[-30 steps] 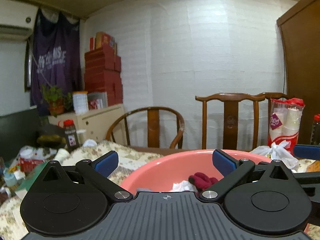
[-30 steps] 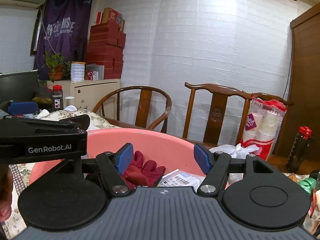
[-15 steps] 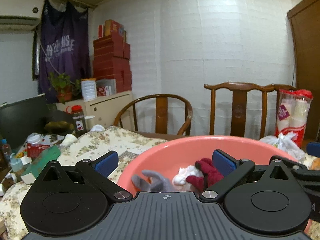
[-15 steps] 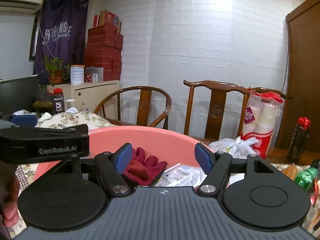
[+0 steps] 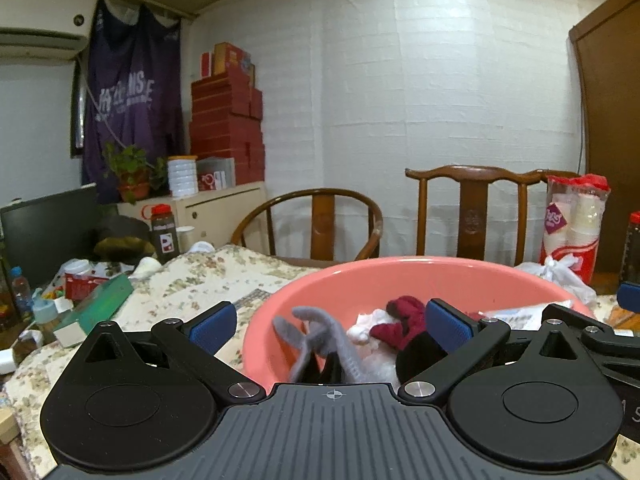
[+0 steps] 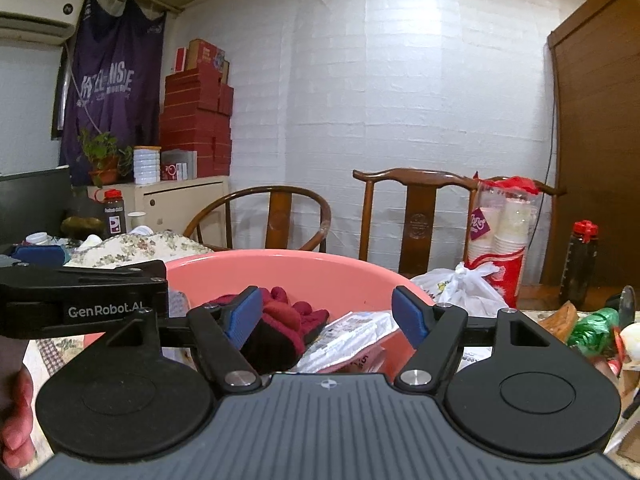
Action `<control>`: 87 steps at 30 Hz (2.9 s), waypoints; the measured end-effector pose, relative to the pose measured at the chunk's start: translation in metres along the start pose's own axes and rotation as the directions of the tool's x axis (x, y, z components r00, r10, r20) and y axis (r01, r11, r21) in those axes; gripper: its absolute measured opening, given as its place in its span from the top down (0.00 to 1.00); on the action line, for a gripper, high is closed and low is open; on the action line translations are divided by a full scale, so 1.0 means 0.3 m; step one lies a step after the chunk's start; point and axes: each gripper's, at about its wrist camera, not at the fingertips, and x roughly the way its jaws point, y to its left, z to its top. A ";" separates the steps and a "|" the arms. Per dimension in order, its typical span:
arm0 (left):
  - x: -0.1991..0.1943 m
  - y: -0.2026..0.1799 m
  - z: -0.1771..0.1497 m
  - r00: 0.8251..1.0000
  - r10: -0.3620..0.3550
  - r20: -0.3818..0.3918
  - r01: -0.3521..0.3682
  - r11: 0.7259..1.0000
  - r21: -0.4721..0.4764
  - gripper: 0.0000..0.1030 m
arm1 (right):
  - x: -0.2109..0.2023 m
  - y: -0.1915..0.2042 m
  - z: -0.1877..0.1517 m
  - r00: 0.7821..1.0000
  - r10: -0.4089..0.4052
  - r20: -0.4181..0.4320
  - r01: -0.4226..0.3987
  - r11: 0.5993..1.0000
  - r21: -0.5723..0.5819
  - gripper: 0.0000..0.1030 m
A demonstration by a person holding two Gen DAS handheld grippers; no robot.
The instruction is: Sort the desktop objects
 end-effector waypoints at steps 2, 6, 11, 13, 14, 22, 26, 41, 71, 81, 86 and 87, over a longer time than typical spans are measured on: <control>-0.022 -0.001 -0.011 1.000 0.004 0.004 -0.004 1.000 0.001 0.00 | -0.021 0.004 -0.009 1.000 -0.001 0.003 0.001 1.000 -0.005 0.26; -0.045 0.004 -0.023 1.000 -0.004 -0.017 0.004 1.000 0.008 0.00 | -0.053 0.010 -0.012 1.000 0.001 0.009 -0.001 1.000 -0.008 0.26; -0.099 0.013 -0.008 0.999 0.001 -0.034 -0.001 1.000 -0.004 0.00 | -0.101 0.008 0.018 1.000 -0.012 -0.006 0.012 1.000 -0.004 0.25; -0.120 0.008 0.004 0.999 0.001 -0.045 -0.001 1.000 -0.001 0.00 | -0.123 0.004 0.030 1.000 -0.002 -0.007 0.003 1.000 0.011 0.21; -0.130 0.005 0.009 0.999 0.010 -0.045 -0.010 1.000 0.006 0.00 | -0.132 0.004 0.034 1.000 -0.001 -0.011 0.001 1.000 0.018 0.20; -0.174 -0.004 0.034 0.999 0.027 -0.042 -0.028 1.000 -0.010 0.00 | -0.173 -0.008 0.045 1.000 -0.005 -0.004 0.005 1.000 0.024 0.20; -0.178 -0.036 0.043 0.998 0.038 -0.050 -0.037 0.999 0.015 0.00 | -0.184 -0.030 0.044 1.000 -0.011 -0.010 0.011 1.000 0.023 0.20; -0.122 -0.186 0.085 0.994 0.098 -0.044 -0.097 0.995 0.023 0.00 | -0.134 -0.155 0.065 1.000 -0.010 -0.017 0.011 1.000 0.030 0.20; -0.090 -0.327 0.076 0.957 0.179 -0.226 -0.175 0.984 0.040 0.00 | -0.064 -0.343 0.126 0.984 0.160 -0.073 -0.162 0.986 -0.026 0.17; -0.111 -0.197 0.049 0.959 0.160 -0.233 -0.144 0.986 0.087 0.00 | -0.064 -0.214 0.113 0.980 0.169 -0.107 -0.173 0.985 -0.023 0.16; -0.107 -0.189 0.053 0.968 0.120 -0.221 -0.083 0.982 0.168 0.00 | -0.049 -0.135 0.141 0.975 0.178 -0.136 -0.184 0.982 -0.033 0.13; -0.100 -0.189 0.051 0.968 0.123 -0.218 -0.084 0.980 0.181 0.00 | -0.049 -0.118 0.140 0.974 0.180 -0.136 -0.187 0.982 -0.042 0.13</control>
